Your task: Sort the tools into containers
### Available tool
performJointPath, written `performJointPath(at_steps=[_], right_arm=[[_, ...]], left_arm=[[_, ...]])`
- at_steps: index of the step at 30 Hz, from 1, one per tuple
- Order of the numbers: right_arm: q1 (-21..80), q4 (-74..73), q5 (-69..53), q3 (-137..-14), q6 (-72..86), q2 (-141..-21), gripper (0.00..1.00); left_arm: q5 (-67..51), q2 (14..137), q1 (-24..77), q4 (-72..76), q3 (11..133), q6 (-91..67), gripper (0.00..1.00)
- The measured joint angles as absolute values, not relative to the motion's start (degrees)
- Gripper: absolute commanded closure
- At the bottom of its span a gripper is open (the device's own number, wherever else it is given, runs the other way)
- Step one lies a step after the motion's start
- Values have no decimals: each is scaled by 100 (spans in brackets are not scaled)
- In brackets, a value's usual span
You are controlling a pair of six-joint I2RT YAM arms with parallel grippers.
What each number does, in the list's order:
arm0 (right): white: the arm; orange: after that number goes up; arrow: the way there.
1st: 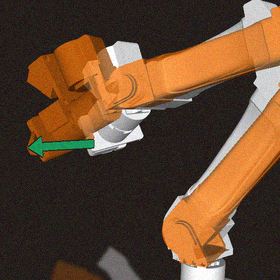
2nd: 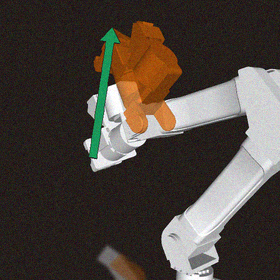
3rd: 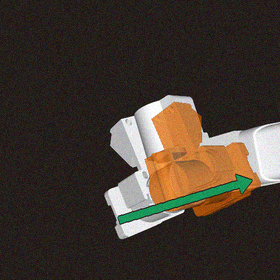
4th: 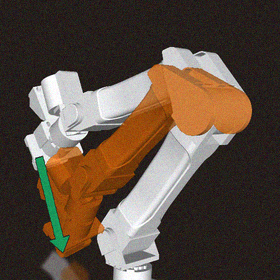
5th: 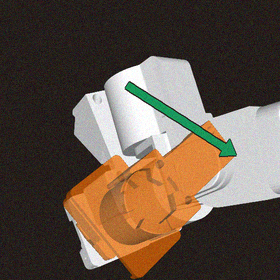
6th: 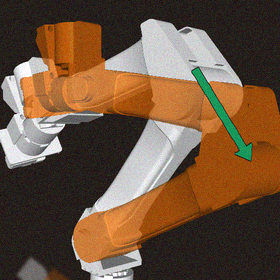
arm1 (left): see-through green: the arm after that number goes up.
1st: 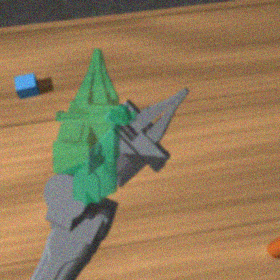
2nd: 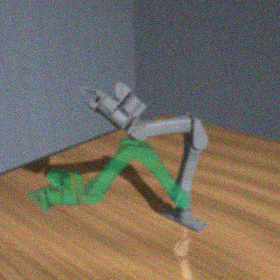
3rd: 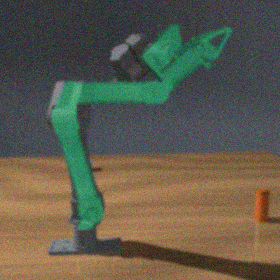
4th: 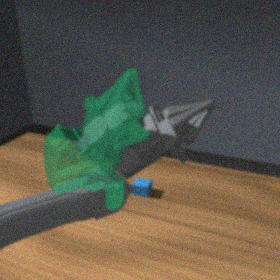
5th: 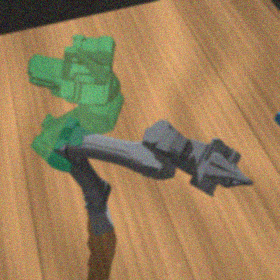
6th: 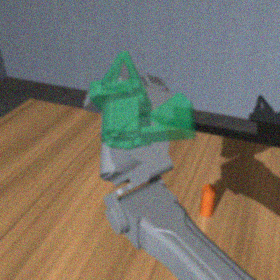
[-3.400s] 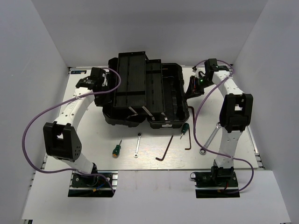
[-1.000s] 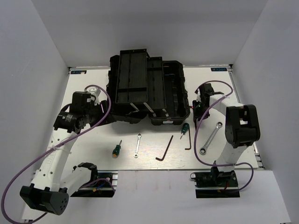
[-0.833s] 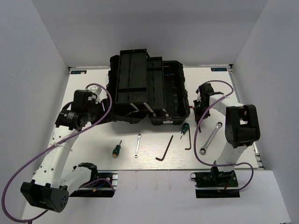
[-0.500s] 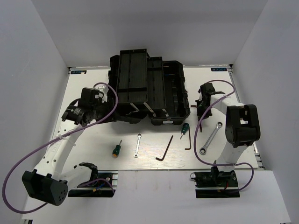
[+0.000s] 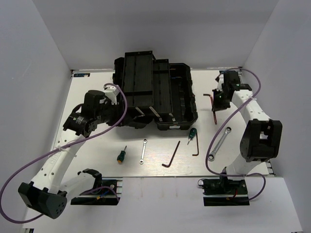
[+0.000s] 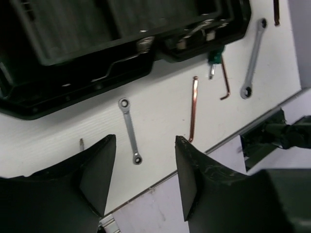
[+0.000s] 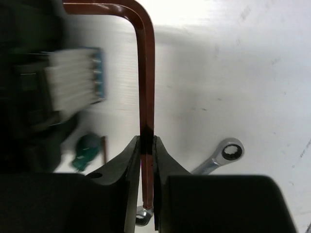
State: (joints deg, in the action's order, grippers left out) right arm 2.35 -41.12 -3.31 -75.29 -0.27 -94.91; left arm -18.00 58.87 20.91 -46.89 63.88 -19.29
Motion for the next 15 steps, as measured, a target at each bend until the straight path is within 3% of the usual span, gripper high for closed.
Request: performJointPath(at_steps=[9, 15], right_arm=[[821, -4484, -1997, -9402, -67, -9889, 100], [1479, -4477, -2359, -9880, 71, -10713, 100]], left_arm=[[-2143, 6287, 2609, -4228, 6403, -1802, 47], [-2119, 6836, 3083, -4150, 6707, -1804, 36]])
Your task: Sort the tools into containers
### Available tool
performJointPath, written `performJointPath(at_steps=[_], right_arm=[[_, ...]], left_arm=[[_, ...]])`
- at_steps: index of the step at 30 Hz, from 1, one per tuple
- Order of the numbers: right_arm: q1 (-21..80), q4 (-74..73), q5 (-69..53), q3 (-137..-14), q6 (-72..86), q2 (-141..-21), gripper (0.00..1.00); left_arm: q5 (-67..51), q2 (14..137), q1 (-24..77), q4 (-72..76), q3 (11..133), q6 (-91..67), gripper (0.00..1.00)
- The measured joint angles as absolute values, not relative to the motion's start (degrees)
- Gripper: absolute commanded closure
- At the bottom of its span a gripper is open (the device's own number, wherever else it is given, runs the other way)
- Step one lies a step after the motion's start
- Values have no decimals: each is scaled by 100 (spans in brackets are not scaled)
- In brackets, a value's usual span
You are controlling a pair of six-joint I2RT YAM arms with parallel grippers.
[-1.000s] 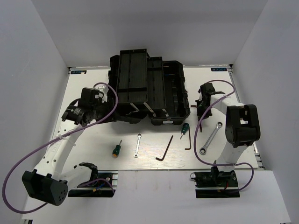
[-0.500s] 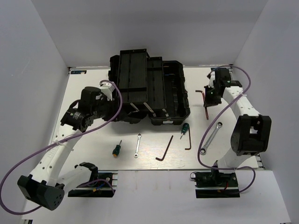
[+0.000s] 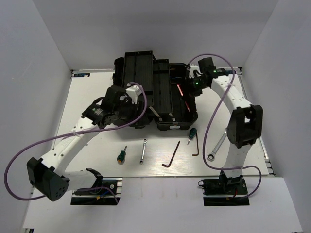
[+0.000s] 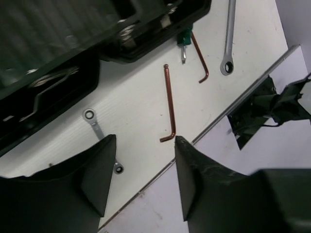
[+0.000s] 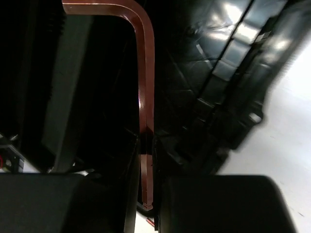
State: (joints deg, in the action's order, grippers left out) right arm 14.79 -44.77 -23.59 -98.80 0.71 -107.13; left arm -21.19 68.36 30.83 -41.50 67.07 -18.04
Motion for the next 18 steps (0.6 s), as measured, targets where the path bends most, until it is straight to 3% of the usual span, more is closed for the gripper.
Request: performJointPath(at_steps=[3, 4, 7, 11, 15, 16, 17, 18], right_arm=[[1579, -4475, -2377, -9889, 167, -11098, 85], [1584, -4471, -2375, -9889, 193, -11187, 73], [1568, -4493, -2357, -9889, 294, -11321, 59], [1533, -4486, -2425, -9922, 307, -11297, 56], [1500, -4497, -2534, -9922, 305, -11168, 62], [1496, -4517, -2556, -9922, 303, -11109, 68], [1490, -4552, -2554, -9922, 292, -11024, 88], [1485, -4606, -2528, -9922, 268, -10927, 98]], left_arm=[[-2005, 7146, 3481, -4128, 6932, -1804, 34], [-1968, 7242, 3618, -4110, 6989, -1802, 34], [-1767, 7583, 4077, -4082, 7137, -1804, 34], [-1424, 8077, 4646, -4073, 7319, -1815, 34], [-1079, 8567, 5142, -4071, 7465, -1846, 36], [-998, 8678, 5253, -4073, 7487, -1850, 42], [-939, 8770, 5347, -4073, 7500, -1883, 46], [-882, 8855, 5446, -4066, 7511, -1907, 56]])
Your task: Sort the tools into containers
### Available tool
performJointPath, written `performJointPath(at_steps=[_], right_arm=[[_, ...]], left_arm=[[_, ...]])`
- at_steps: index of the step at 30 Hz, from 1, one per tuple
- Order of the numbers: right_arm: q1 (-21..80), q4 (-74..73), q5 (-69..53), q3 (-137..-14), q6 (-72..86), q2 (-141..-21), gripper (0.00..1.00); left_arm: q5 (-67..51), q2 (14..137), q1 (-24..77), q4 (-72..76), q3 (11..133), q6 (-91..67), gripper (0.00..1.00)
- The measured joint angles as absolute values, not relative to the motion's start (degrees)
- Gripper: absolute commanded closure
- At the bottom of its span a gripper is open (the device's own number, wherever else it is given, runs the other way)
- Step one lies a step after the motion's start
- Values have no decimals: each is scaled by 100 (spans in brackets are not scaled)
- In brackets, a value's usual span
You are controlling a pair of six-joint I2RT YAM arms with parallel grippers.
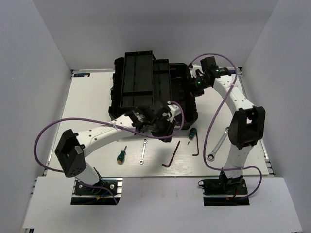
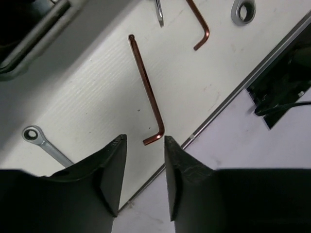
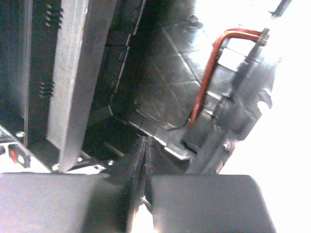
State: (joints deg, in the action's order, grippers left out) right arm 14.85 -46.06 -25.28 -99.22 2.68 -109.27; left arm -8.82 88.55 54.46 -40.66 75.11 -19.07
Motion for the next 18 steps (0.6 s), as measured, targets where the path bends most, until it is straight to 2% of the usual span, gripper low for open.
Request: performJointPath(at_steps=[2, 3, 5, 7, 10, 11, 13, 18], right_arm=[[1461, -4678, -2329, -9845, 244, -10630, 100], [1433, -4713, -2178, -9734, 235, -10414, 100], [1343, -4639, -2003, -9249, 152, -9804, 100], [1236, -4807, -1831, -8519, 51, -9026, 100], [1092, -4744, -1673, -6884, -176, -7732, 99], [1090, -4829, -1647, -6458, -217, -7430, 92], [1105, -4862, -1621, -5704, -290, -6969, 77], [1131, -4943, -1605, -4877, -362, -6667, 76]], left_arm=[[-777, 8978, 5625, -4045, 7518, -1957, 65], [-725, 9037, 5728, -4007, 7518, -1977, 74], [-637, 9102, 5878, -3920, 7507, -2027, 76], [-552, 9142, 6005, -3800, 7496, -2064, 71], [-366, 9260, 6243, -3656, 7461, -2086, 46], [-274, 9349, 6335, -3616, 7463, -2117, 40], [-75, 9627, 6521, -3544, 7478, -2154, 38], [386, 10497, 6812, -3586, 7518, -2296, 37]])
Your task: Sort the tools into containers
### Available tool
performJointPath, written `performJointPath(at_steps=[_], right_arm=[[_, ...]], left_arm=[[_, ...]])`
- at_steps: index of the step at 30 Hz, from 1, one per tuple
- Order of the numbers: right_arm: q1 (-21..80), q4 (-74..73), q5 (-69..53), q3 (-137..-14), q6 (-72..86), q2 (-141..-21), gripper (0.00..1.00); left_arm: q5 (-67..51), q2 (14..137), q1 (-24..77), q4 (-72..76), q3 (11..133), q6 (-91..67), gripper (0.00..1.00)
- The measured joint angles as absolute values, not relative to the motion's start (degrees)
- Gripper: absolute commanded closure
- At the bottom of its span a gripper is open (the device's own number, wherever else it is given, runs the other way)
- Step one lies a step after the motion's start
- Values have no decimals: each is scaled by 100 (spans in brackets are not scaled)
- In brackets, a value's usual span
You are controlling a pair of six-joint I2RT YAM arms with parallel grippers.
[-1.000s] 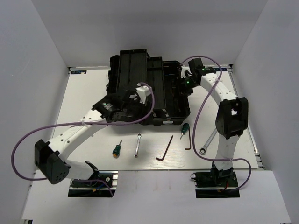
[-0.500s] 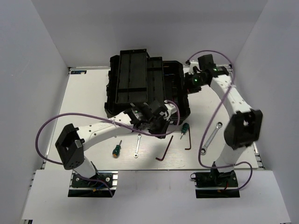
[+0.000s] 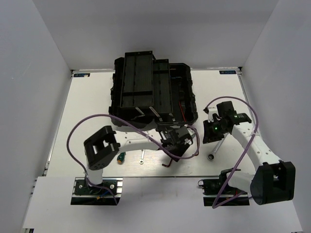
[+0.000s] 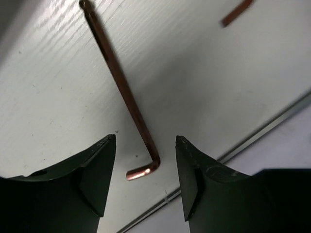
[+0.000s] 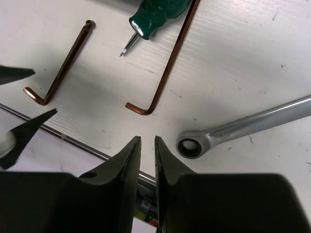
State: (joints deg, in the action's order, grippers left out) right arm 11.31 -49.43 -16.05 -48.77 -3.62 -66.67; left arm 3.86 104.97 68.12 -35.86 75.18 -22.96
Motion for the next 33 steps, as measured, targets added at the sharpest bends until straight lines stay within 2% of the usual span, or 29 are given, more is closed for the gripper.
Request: performJointPath(at_steps=[4, 14, 19, 24, 26, 28, 29, 33], right_arm=[[1127, -4748, -1603, -4705, -311, -6667, 76], [1127, -4377, -1658, -4569, -117, -6737, 76], [1127, -4246, -1656, -4567, -8, -6862, 76], [1127, -4139, -1638, -4563, 119, -6952, 76], [1127, -4128, -1636, -4563, 154, -6982, 70], [1127, -4121, -1614, -4560, 185, -6997, 59], [1125, -4115, -1605, -4560, 200, -7000, 57], [1122, -4093, -1546, -4560, 220, -7017, 56]], left_arm=[[720, 10925, 6877, -3732, 7526, -2464, 37], [1026, 11146, 6904, -3675, 7605, -2812, 52], [1098, 11216, 7013, -3638, 7669, -2930, 62], [1208, 11382, 7164, -3726, 7881, -3118, 81], [1282, 11406, 7218, -3750, 7915, -3148, 90], [1345, 11406, 7249, -3752, 7915, -3188, 96], [1363, 11399, 7253, -3754, 7915, -3205, 100], [1415, 11380, 7255, -3830, 7926, -3273, 100]])
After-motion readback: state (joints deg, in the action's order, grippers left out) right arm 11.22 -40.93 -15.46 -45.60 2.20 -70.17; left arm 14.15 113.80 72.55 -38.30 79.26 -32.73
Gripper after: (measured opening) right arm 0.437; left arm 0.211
